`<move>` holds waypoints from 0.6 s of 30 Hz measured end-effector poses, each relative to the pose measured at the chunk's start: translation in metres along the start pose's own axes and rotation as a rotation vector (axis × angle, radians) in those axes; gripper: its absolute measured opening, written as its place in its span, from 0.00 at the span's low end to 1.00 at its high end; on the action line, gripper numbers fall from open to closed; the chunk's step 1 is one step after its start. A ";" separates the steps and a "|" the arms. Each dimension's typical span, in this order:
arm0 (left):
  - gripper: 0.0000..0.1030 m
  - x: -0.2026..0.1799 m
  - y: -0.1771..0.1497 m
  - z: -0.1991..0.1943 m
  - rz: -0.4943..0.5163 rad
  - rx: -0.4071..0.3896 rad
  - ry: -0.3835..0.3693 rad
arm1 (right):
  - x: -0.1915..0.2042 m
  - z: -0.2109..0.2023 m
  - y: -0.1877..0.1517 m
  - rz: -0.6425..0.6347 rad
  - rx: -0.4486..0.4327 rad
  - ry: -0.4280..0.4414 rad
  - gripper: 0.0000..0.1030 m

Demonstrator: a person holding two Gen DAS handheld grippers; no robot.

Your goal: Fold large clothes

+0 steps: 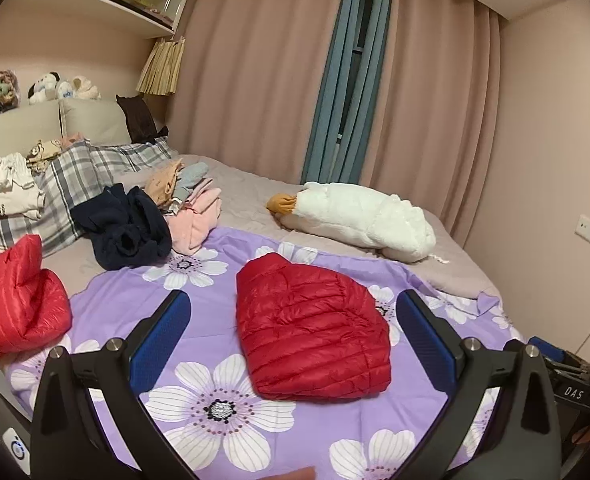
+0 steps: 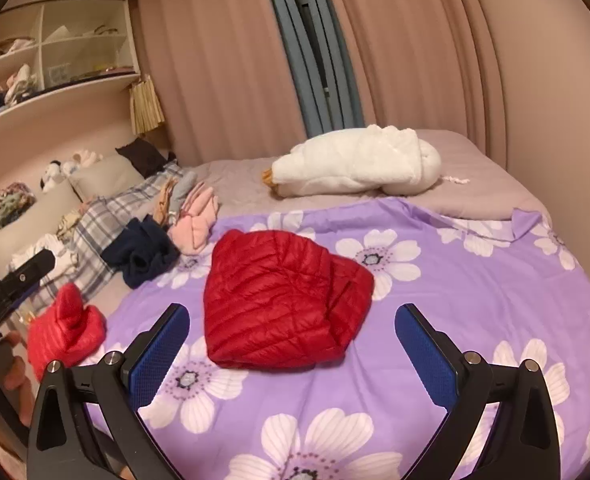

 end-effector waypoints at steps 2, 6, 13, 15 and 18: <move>1.00 0.000 -0.001 0.000 0.006 0.001 0.004 | 0.002 0.001 -0.001 -0.003 0.005 0.007 0.99; 1.00 -0.001 -0.001 -0.002 -0.002 0.001 -0.009 | 0.005 0.000 -0.001 -0.023 0.009 -0.003 0.99; 1.00 -0.001 0.001 -0.003 -0.011 0.006 -0.023 | 0.006 -0.002 0.001 -0.034 0.003 -0.002 0.99; 1.00 -0.001 0.000 -0.002 -0.002 0.009 -0.020 | 0.006 -0.003 0.002 -0.037 0.000 -0.005 0.99; 1.00 -0.001 -0.002 -0.001 0.000 0.020 -0.029 | 0.005 -0.003 0.002 -0.045 0.001 -0.013 0.99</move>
Point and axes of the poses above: each gripper's, at about its wrist camera, not at the fingertips, and z roughly the way its jaws point, x to its left, y to its top, the point moved 9 cm from there along z, roughly the way its jaws point, and after that the axes turned 2 degrees about -y, right-handed, at the moved point
